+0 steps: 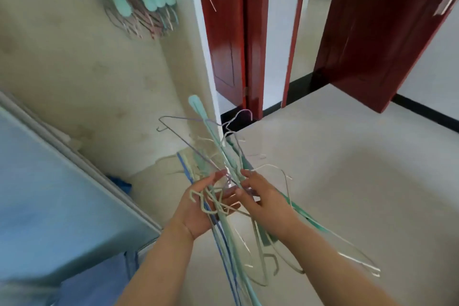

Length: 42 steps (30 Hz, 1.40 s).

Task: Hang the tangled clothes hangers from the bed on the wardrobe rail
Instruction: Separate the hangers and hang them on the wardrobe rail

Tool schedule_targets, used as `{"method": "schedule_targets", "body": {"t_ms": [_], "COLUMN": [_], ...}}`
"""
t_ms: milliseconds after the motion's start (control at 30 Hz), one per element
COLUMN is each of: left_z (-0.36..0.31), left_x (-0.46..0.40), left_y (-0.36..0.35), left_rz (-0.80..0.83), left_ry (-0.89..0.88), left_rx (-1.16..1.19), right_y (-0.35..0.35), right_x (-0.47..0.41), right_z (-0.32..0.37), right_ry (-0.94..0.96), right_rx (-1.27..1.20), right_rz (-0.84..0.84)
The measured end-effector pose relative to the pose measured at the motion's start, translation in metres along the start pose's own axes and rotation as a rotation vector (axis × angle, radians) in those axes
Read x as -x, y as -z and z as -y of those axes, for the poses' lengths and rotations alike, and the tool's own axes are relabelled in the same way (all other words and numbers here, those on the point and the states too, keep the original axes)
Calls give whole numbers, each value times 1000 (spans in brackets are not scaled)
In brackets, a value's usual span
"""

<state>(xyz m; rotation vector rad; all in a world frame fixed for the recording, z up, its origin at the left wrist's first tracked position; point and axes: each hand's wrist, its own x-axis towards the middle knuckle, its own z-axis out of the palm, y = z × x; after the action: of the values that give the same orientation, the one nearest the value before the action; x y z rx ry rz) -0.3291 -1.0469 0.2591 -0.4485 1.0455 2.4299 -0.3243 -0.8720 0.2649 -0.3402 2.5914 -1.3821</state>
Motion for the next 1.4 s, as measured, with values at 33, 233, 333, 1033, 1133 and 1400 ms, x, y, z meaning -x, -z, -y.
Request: {"method": "schedule_targets", "body": {"t_ms": [33, 233, 333, 1033, 1133, 1400], "left_z": [-15, -92, -112, -102, -99, -97], "left_x": [6, 34, 43, 18, 15, 18], "left_y": [15, 85, 100, 66, 61, 51], "left_rz": [11, 36, 48, -138, -133, -50], "left_ry": [-9, -35, -81, -356, -368, -393], "left_rx": [3, 132, 157, 454, 429, 348], "right_y": [-16, -90, -109, -100, -87, -63], "right_x": [-10, -64, -87, -164, -166, -166], "right_z": [13, 90, 113, 122, 119, 119], "right_ry": [12, 60, 60, -99, -86, -122], "right_rx": [-46, -253, -230, -443, -467, -615], "right_rz": [16, 116, 132, 76, 50, 37]}}
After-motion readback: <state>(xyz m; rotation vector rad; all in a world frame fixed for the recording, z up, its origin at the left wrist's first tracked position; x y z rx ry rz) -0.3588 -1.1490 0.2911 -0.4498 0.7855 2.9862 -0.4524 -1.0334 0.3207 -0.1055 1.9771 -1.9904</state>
